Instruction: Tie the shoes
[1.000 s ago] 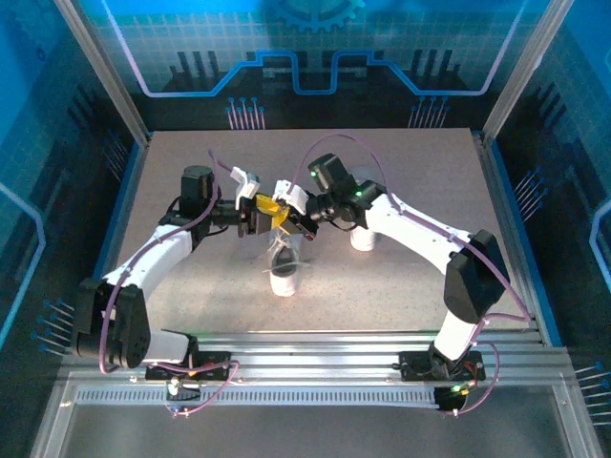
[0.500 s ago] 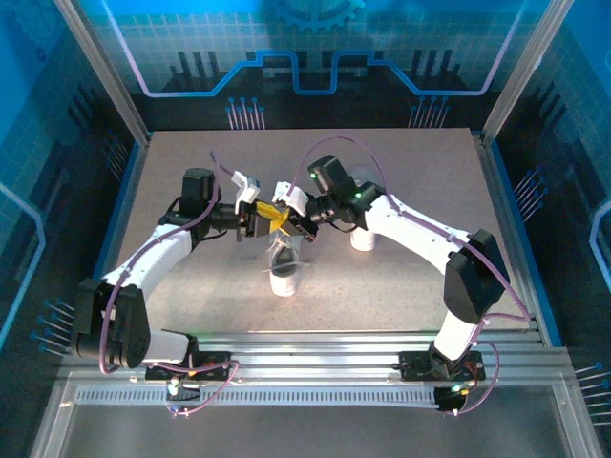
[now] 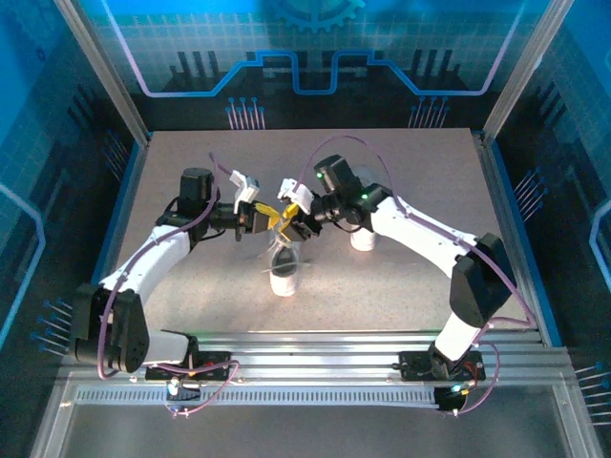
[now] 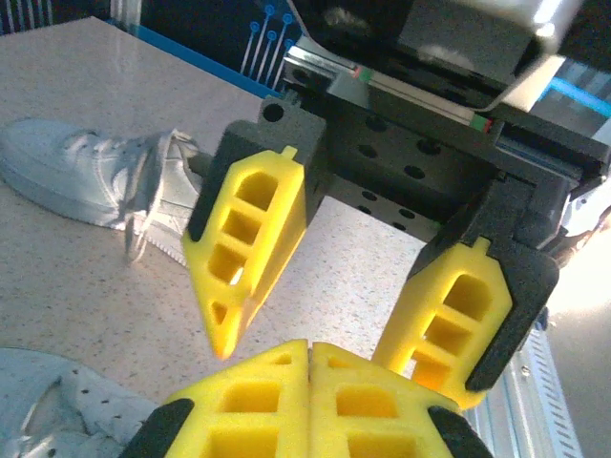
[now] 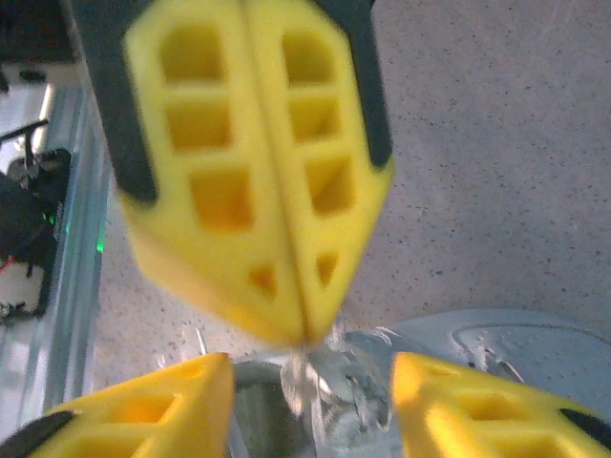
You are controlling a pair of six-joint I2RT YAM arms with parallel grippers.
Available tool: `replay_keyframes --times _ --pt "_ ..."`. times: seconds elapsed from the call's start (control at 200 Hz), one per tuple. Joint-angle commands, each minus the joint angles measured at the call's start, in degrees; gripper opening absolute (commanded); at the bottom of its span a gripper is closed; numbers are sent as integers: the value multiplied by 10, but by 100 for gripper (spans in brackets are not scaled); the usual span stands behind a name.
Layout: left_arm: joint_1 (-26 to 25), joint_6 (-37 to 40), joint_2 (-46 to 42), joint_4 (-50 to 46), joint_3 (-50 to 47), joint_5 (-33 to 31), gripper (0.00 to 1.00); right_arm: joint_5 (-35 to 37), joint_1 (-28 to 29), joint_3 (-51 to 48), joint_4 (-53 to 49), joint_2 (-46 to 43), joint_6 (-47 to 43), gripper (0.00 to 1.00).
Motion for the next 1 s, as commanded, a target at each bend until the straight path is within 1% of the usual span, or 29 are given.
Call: replay_keyframes --times 0.0,0.085,0.175,0.255,0.295,0.425,0.565,0.66,0.83,0.885,0.915,0.955,0.995 --pt "1 -2 -31 3 -1 -32 0 8 -21 -66 18 -50 44 53" --pt "1 -12 -40 15 -7 -58 0 8 -27 -139 50 -82 75 54" --pt "2 -24 -43 27 -12 -66 0 14 -15 -211 83 -108 92 54" --pt "3 -38 -41 37 -15 -62 0 49 12 -250 95 -121 75 54" --pt "2 -43 -40 41 -15 -60 0 78 28 -262 97 -123 55 54" --pt "3 -51 -39 43 -16 -56 0 142 56 -266 103 -109 -2 55" --pt "3 -54 -47 39 -17 -57 0 195 64 -245 106 -79 -33 55" --pt "3 -55 -52 38 -21 -58 0 200 64 -232 117 -59 -47 55" --pt "3 -61 -55 39 -22 -61 0 168 68 -198 100 -11 -73 54" --pt "3 -60 -56 38 -23 -62 0 166 71 -193 94 0 -79 52" --pt "3 -60 -56 37 -22 -63 0 166 72 -189 91 5 -80 48" --pt "3 -59 -57 36 -23 -64 0 170 74 -186 86 9 -79 38" --pt "3 -59 -57 36 -22 -67 0 177 74 -187 82 8 -73 24"
